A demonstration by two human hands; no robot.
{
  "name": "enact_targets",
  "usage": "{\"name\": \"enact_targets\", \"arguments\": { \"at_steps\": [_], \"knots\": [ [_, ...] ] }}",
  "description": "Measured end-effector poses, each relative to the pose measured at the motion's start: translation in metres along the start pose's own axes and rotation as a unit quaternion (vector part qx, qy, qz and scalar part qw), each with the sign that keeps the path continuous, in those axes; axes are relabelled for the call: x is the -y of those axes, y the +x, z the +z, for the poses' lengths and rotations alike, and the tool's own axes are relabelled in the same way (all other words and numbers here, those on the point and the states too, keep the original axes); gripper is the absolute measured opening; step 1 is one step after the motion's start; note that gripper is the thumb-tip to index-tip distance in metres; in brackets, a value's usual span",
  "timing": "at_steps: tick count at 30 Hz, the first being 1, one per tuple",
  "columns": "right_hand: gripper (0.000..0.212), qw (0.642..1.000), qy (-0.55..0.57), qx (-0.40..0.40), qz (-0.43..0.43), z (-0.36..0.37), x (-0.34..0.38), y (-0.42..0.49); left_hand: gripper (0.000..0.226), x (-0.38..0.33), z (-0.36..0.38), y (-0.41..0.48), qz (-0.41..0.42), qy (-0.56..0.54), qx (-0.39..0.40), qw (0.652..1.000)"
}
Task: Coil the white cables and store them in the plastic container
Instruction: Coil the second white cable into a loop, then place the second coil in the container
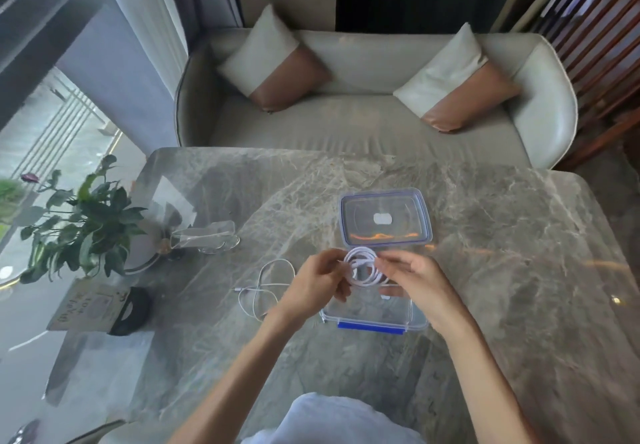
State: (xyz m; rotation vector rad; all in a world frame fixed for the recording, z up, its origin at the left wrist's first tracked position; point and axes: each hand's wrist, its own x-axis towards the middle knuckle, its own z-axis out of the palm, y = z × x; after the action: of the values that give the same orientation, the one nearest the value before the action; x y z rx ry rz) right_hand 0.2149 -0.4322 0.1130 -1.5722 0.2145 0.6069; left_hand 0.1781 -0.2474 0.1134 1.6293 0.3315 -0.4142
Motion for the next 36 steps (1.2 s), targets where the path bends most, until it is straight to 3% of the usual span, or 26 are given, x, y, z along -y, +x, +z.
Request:
{"name": "enact_targets", "arguments": {
  "at_steps": [3,7,12,14,16,19,23,28,32,36],
  "knots": [
    [0.015,0.999,0.0,-0.005,0.05,-0.014,-0.028,0.018,0.018,0.024,0.009,0.023,-0.029,0.002,-0.007,1.0],
    [0.009,0.987,0.093,-0.044,0.119,-0.025,-0.065,0.05,0.023,0.05,0.028,0.063,-0.087,-0.021,-0.02,0.996],
    [0.02,0.969,0.076,-0.118,0.201,-0.039,-0.114,0.09,0.027,0.077,0.047,0.112,-0.15,0.08,-0.009,0.985],
    [0.02,0.962,0.085,-0.141,0.217,-0.045,-0.131,0.103,0.024,0.086,0.05,0.121,-0.132,0.171,-0.044,0.975],
    [0.022,0.953,0.103,-0.161,0.236,-0.047,-0.147,0.114,0.017,0.098,0.047,0.124,-0.112,0.253,-0.13,0.952],
    [0.026,0.936,0.133,-0.198,0.26,-0.043,-0.168,0.126,0.034,0.118,0.038,0.123,-0.125,0.324,-0.2,0.916],
    [0.03,0.918,0.167,-0.234,0.273,-0.028,-0.185,0.138,0.049,0.144,0.029,0.119,-0.21,0.314,-0.146,0.914],
    [0.032,0.902,0.234,-0.241,0.272,-0.007,-0.19,0.154,0.05,0.156,0.022,0.116,-0.196,0.309,-0.111,0.924],
    [0.032,0.917,0.142,-0.232,0.292,-0.004,-0.196,0.155,0.05,0.159,0.017,0.118,-0.176,0.304,-0.109,0.93],
    [0.034,0.93,0.083,-0.259,0.249,-0.011,-0.202,0.153,0.051,0.164,0.014,0.119,-0.166,0.291,-0.116,0.935]
  ]
}}
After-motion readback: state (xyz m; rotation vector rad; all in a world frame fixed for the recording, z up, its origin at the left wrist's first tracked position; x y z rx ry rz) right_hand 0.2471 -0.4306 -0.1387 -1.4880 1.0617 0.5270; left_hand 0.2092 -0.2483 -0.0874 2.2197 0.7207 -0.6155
